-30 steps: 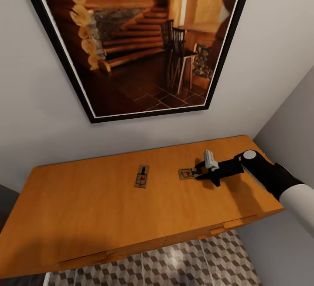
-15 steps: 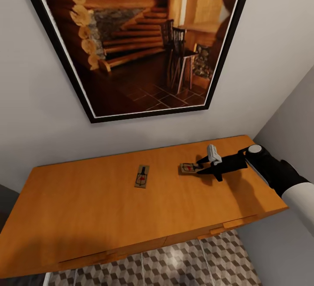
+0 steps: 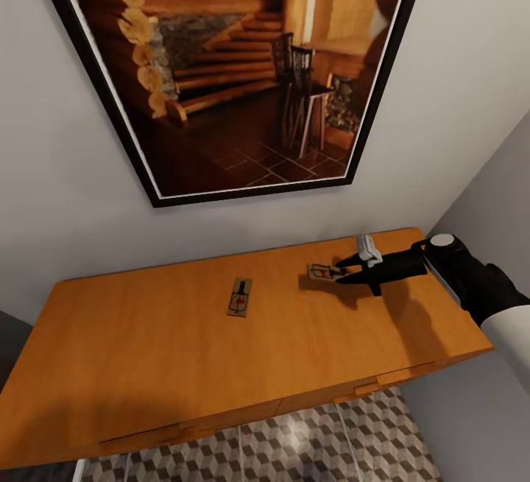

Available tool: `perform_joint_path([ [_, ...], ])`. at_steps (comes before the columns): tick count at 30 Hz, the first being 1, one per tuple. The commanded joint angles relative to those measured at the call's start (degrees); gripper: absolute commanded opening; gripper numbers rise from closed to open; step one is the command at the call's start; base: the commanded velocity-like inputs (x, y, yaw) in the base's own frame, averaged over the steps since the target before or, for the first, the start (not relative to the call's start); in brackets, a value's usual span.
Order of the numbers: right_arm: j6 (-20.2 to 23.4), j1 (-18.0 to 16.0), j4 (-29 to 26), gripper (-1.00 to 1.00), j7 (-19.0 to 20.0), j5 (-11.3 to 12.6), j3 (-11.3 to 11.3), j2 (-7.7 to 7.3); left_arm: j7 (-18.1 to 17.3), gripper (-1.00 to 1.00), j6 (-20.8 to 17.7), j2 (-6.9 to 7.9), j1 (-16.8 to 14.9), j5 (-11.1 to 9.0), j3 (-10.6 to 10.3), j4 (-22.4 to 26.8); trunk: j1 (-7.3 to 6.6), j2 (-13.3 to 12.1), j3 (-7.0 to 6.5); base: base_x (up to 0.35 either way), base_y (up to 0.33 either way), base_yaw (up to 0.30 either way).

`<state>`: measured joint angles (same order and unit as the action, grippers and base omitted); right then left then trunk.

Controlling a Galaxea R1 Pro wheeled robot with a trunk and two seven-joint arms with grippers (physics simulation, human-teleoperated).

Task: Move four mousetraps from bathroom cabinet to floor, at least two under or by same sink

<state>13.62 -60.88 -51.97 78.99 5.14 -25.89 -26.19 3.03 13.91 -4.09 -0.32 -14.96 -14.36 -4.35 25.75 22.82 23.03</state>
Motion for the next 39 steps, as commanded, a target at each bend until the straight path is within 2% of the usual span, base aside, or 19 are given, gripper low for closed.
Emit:
perform_joint_path([
  [1, 0.86, -0.07, -0.04, -1.0, 0.17, 0.51, 0.03, -0.08, 0.13, 1.0, 0.36, -0.04, -0.04, -0.42, -0.49, -0.14, 0.03, 0.1, 0.08, 0.0, 0.0, 0.0],
  [11, 0.47, -0.04, -0.07, -1.0, 0.12, 0.4, 0.49, -0.07, 0.13, 1.0, 0.34, 0.0, -0.04, -0.42, -0.49, -0.14, 0.03, 0.1, 0.08, -0.077, 0.0, 0.0],
  [39, -0.2, -0.08, -0.06, -1.0, 0.03, 0.22, 0.41, 0.0, 0.13, 1.0, 0.35, -0.02, -0.04, -0.42, -0.49, -0.13, 0.03, 0.1, 0.08, -0.328, 0.0, 0.0],
])
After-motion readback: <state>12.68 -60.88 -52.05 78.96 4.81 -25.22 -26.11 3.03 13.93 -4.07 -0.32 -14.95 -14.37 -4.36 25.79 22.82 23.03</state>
